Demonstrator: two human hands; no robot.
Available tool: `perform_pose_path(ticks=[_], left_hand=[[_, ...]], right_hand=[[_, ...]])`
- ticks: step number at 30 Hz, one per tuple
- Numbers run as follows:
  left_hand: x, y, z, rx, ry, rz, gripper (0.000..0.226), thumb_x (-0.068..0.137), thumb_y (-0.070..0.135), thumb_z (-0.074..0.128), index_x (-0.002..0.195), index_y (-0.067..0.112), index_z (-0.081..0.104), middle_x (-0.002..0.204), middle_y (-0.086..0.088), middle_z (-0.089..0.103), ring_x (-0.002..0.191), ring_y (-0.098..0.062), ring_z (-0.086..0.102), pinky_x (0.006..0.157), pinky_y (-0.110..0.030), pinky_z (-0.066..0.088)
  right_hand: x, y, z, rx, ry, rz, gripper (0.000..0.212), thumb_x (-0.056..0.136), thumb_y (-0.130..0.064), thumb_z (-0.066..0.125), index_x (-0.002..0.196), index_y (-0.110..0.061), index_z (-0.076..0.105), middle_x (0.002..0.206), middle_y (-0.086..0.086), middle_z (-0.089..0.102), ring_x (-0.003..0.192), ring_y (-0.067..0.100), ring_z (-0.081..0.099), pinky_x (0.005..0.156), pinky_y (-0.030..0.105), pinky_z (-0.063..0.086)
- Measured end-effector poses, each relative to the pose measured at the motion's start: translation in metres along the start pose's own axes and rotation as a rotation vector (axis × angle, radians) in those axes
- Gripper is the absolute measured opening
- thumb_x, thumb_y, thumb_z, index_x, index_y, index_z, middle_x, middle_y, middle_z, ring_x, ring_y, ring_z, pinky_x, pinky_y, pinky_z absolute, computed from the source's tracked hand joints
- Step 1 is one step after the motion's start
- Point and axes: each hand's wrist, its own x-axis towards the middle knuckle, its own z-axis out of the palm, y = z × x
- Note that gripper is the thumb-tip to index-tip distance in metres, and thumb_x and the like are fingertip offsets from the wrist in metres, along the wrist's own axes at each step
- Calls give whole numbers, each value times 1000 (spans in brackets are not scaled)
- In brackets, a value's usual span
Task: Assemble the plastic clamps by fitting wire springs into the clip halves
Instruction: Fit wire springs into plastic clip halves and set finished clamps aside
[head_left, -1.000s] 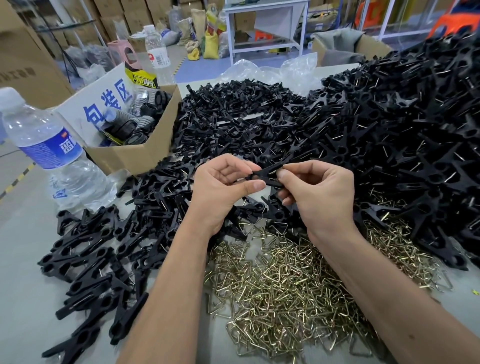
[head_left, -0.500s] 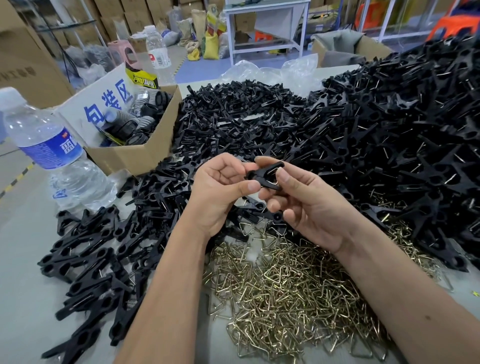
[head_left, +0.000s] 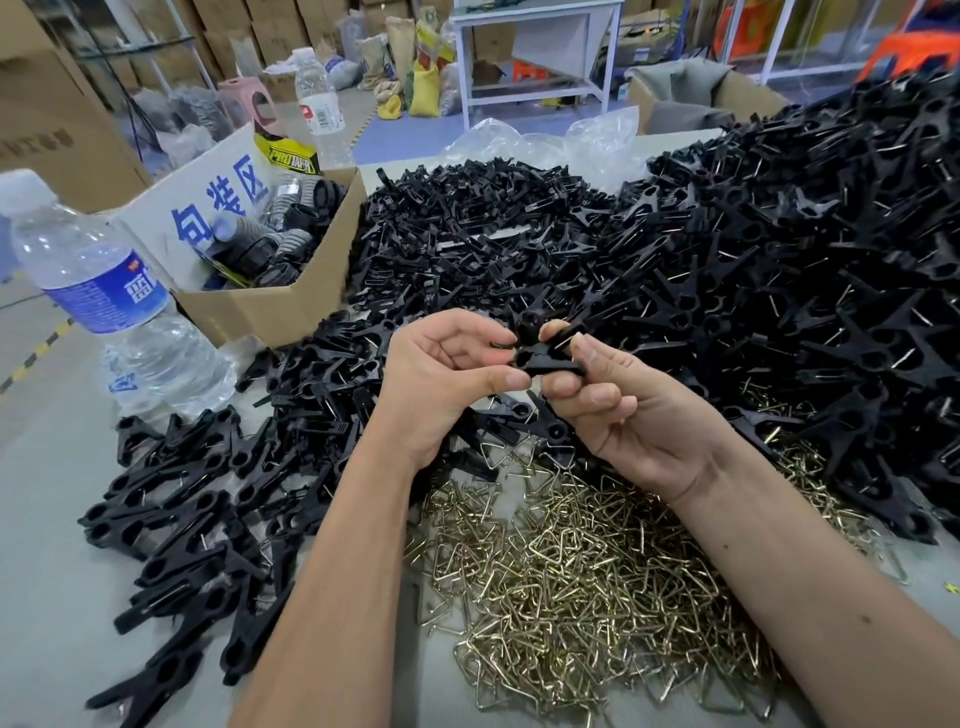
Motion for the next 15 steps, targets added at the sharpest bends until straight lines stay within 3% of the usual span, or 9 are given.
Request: perform_pose_path(ticks=[5,9,12,15], left_hand=[[0,0,-1,96,12,28,33,55,8,97,77,23,78,73,0,76,70,-7,72,68,-19,56],[-1,1,-2,91,5,39,31,57,8,96,79,21,78,75,-2,77,71,-9,73,67,-19,57],[-1,6,-3,74,16,19,28,61,10,93,84,19,79,81,-5,79,74,-12,75,69,-21,58],[0,12,-11,96,168,18,24,74,6,90,92,16,79,87,-11,80,80,-22,77,74,-29,62]], right_hand=[[-2,-2,-2,103,4,45,30,76,-1,84,105,-2,74,78,15,57,51,7,59,40,12,49],[-2,-2,-2,74,52,45,17,84,-6,74,101,-5,75,74,12,55,48,4,55,37,11,46],[0,1,0,-52,104,-42,21,95,-13,60,102,-10,79,74,8,56,48,2,53,38,9,44],[3,-11,5,-286,235,-219,24,91,-19,67,110,-15,80,74,6,64,52,5,56,44,10,47]])
